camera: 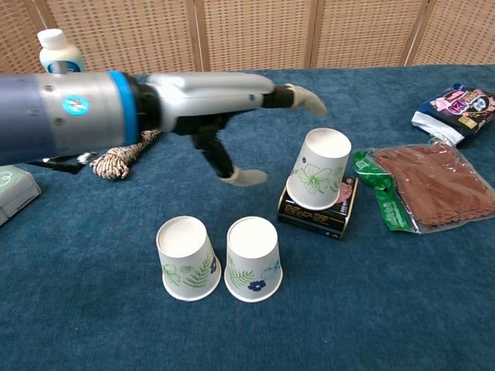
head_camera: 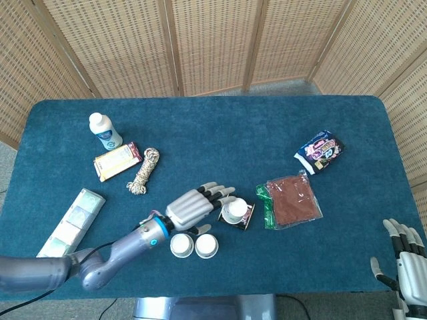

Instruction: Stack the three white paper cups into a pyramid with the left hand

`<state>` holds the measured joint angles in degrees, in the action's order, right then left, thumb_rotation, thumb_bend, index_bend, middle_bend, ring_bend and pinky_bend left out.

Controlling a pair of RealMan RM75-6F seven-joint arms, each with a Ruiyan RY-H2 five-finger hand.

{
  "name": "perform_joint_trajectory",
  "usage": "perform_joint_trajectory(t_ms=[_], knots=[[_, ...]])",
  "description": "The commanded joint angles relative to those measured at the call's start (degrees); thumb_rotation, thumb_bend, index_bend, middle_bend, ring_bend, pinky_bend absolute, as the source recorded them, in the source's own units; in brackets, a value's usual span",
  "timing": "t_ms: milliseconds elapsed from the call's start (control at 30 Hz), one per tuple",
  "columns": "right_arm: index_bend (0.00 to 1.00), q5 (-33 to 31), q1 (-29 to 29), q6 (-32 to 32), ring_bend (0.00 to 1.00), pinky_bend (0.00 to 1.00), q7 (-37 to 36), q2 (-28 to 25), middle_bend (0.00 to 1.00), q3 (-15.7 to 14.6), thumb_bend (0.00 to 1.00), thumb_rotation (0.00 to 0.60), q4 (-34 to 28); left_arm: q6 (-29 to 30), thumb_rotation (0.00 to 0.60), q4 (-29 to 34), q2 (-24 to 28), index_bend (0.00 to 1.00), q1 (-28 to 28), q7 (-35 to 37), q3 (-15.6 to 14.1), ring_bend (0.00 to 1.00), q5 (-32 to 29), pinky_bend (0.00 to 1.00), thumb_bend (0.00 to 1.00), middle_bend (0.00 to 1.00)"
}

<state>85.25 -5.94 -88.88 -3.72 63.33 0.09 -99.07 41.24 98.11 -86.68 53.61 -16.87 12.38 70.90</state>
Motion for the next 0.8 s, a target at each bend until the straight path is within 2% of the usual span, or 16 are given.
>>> perform_joint_trajectory(t_ms=[33, 400, 533, 700, 800], knots=[[0.00, -0.4, -0.1, 0.0, 0.00, 0.00, -0.5, -0.1, 0.00, 0.1, 0.44, 0.600, 0.3, -1.4, 0.600, -2.5, -2.9, 0.00, 2.8, -1.4, 1.2, 0.00, -2.7, 0.08, 0.42, 0.00], [0.00, -1.1, -1.1, -0.7, 0.00, 0.00, -2.2, -0.6, 0.00, 0.1, 0.44, 0.600, 1.3, -1.8, 0.600, -6.7, -7.9, 0.00, 8.5, -3.7, 2.6, 0.00, -9.3, 0.11, 0.42, 0.00], [0.00, -1.3, -1.2, -0.7, 0.00, 0.00, -2.5, -0.7, 0.00, 0.2, 0.44, 0.600, 1.6, -1.9, 0.600, -7.5, -8.9, 0.00, 9.6, -2.8, 2.9, 0.00, -10.9, 0.17, 0.42, 0.00], [0.00, -1.5, -1.3, -0.6, 0.00, 0.00, -2.5, -0.6, 0.00, 0.2, 0.44, 0.600, 1.7, -1.0, 0.600, -9.1, -10.1, 0.08, 10.9, -3.4, 2.5, 0.00, -11.7, 0.26, 0.42, 0.00], [0.00, -1.7, -1.3, -0.5, 0.00, 0.00, -2.5, -0.6, 0.00, 0.3, 0.44, 0.600, 1.6, -0.1, 0.600, -9.8, -10.8, 0.14, 11.3, -3.9, 2.0, 0.05, -12.0, 0.33, 0.42, 0.01]])
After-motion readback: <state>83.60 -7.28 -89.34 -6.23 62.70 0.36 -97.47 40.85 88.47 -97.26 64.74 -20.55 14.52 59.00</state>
